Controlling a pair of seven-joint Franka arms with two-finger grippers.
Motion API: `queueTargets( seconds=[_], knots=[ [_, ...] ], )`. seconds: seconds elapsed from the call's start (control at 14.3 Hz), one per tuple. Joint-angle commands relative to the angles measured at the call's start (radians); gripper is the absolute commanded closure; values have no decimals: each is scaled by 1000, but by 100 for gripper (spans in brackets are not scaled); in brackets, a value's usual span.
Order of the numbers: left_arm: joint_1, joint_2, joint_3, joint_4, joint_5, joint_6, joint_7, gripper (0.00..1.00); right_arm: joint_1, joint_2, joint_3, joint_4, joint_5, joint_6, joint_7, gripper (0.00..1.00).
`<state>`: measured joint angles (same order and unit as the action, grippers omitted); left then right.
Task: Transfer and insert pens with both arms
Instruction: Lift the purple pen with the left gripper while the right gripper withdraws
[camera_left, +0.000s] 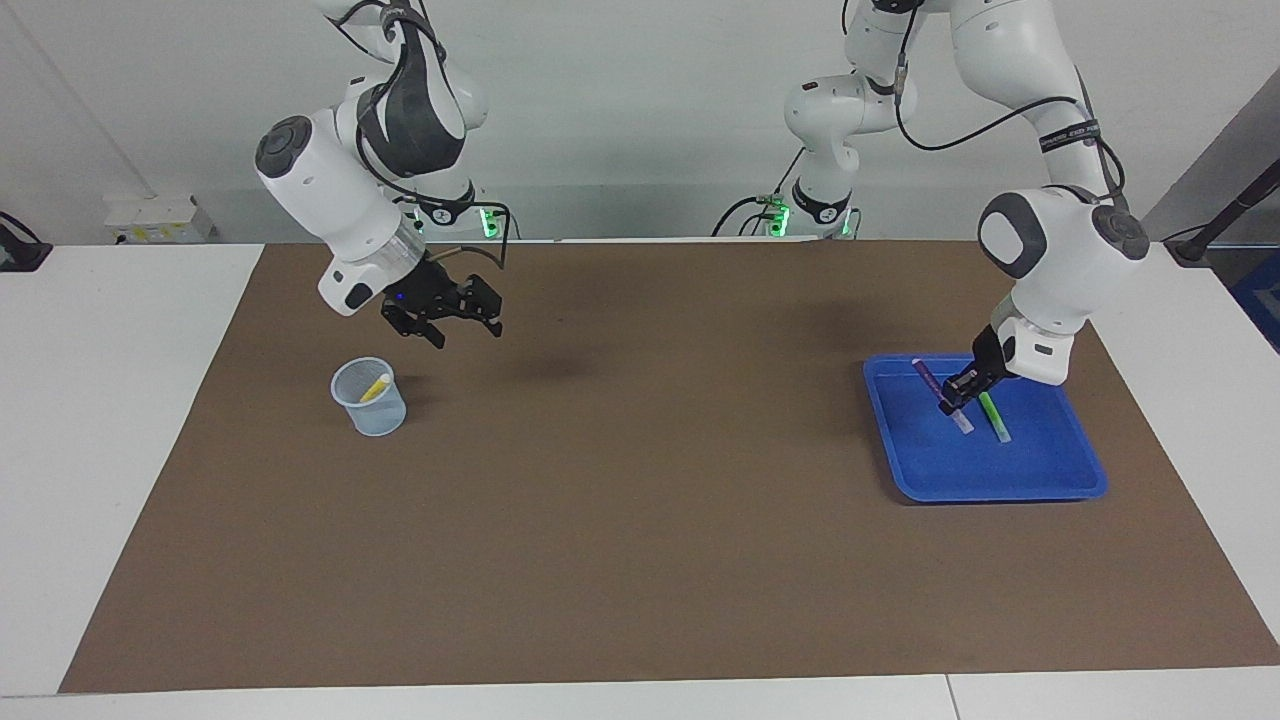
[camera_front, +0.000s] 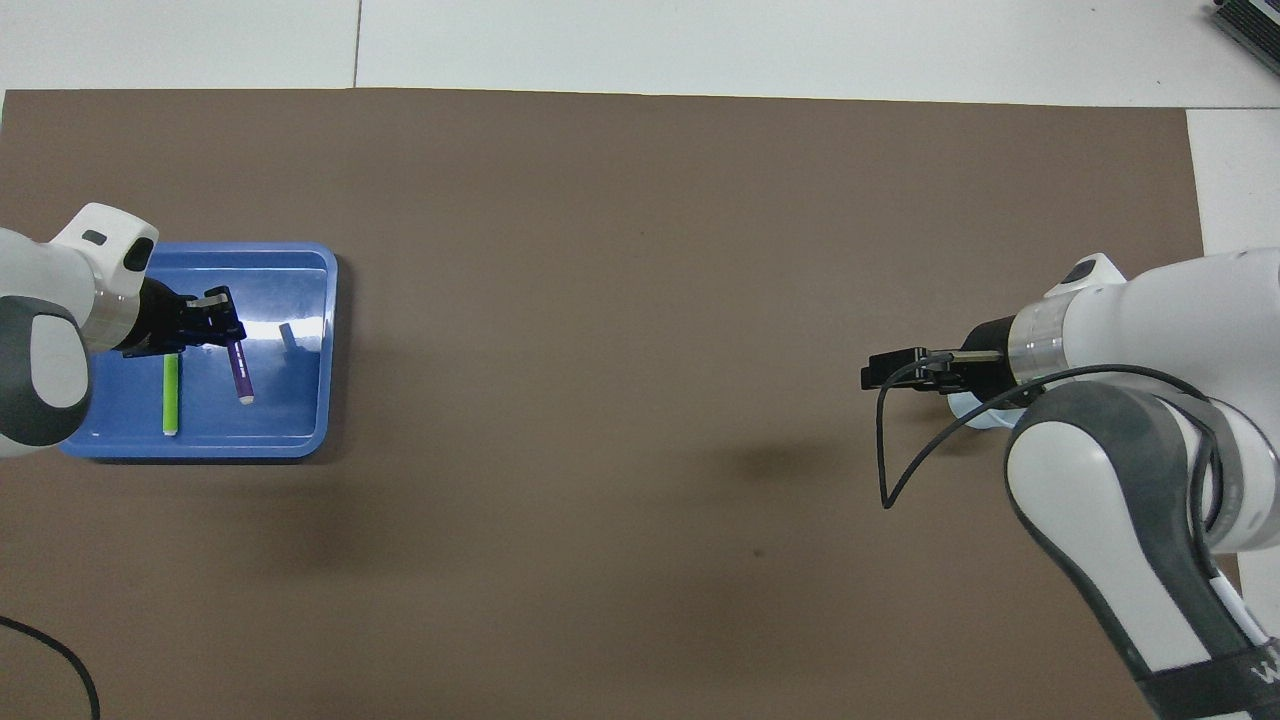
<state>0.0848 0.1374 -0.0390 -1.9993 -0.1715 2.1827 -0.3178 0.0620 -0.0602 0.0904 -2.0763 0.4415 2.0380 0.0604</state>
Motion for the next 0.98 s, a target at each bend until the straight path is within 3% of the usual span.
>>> queueTargets(
  seconds=[0.0,0.35,0.56,0.91],
  knots=[
    [-32,-71,1,-6,-41,-53,-198,100,13,-6,5,27,100,-1,77,0],
    [-114,-166,-2,-7,-86,-76,-608,100,119,5,3,42,169,91,154,0],
    [-132,-223,-4,-7,-175,-92,-772,100,179,14,3,44,243,188,248,0],
    [-204,-266,-4,-9,-203,-116,-1022,100,281,32,3,60,376,342,355,0]
  ],
)
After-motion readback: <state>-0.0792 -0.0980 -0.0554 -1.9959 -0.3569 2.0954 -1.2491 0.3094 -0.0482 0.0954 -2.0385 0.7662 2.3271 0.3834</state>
